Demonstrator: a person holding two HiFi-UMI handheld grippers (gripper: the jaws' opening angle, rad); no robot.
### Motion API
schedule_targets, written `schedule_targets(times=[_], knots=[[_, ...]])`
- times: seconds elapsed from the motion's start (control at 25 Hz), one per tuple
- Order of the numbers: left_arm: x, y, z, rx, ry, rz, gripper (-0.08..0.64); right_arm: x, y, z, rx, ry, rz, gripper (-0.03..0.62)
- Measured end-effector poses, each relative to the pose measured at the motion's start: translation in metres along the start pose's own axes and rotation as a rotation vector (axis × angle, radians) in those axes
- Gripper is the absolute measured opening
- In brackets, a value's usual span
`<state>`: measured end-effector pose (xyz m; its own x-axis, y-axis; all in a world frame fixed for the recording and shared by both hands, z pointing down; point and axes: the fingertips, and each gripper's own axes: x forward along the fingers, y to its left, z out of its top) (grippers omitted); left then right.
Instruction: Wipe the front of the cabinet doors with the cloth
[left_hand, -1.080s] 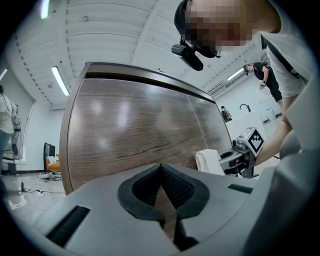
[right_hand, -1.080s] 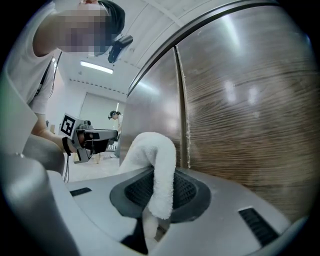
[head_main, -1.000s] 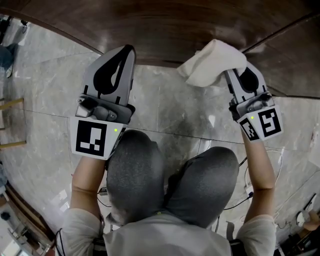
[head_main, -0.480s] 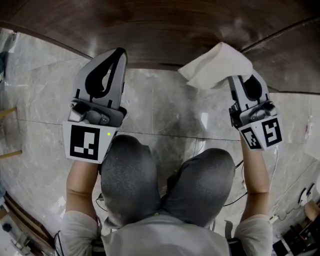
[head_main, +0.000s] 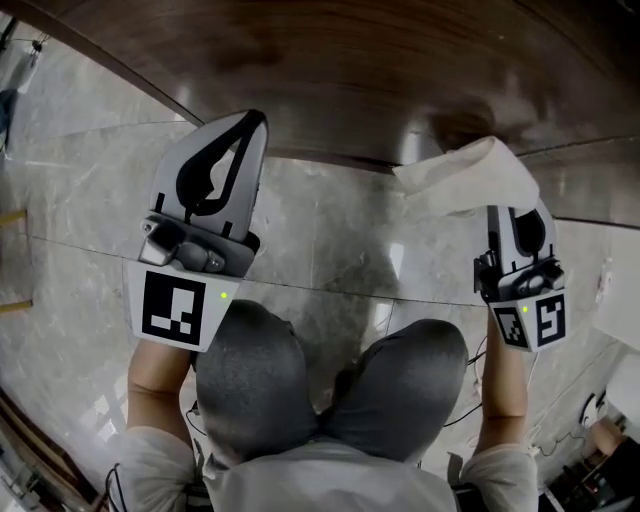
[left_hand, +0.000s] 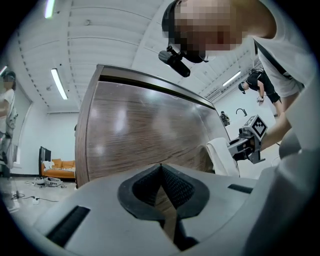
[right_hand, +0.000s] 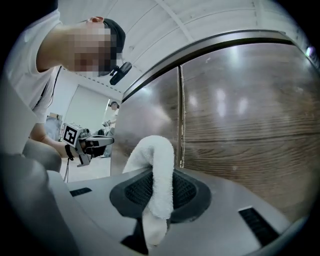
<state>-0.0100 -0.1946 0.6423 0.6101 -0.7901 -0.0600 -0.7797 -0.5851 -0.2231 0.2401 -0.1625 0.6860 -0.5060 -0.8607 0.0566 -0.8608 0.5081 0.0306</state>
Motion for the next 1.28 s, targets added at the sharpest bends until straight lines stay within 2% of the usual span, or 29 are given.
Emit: schedule_targets(times=[0.2,0.4,0.6,0.76,0.88,1.12,1.28], knots=[[0.005,0.014,0.017,-0.015,-0.017,0.002,0.018,0.016,0.002,0.025,0.009,0.026,0.008,0.08],[0.012,0.029,0.044,-0.041,-0.033,0.045,0.018,0.034,0.018,0.054,-0.006,0.033,-0.006,0.08],[-0.003,0.024,0.072,-0.107,0.028,0.027,0.018,0.043,0.035,0.078,-0.012,0.082,-0.038,0.08],[-0.024,0.022,0.11,-0.149,0.094,0.032,0.018,0.033,0.051,0.119,0.009,0.123,-0.048,0.08],[-0.039,0.03,0.145,-0.22,0.134,0.055,0.018,0.025,0.066,0.154,0.017,0.158,-0.028,0.08],[-0.061,0.058,0.243,-0.204,0.18,0.089,0.018,0.005,0.09,0.25,0.065,0.193,-0.026,0.08],[-0.079,0.097,0.306,-0.239,0.222,0.182,0.018,0.0,0.105,0.327,0.103,0.195,-0.043,0.08]])
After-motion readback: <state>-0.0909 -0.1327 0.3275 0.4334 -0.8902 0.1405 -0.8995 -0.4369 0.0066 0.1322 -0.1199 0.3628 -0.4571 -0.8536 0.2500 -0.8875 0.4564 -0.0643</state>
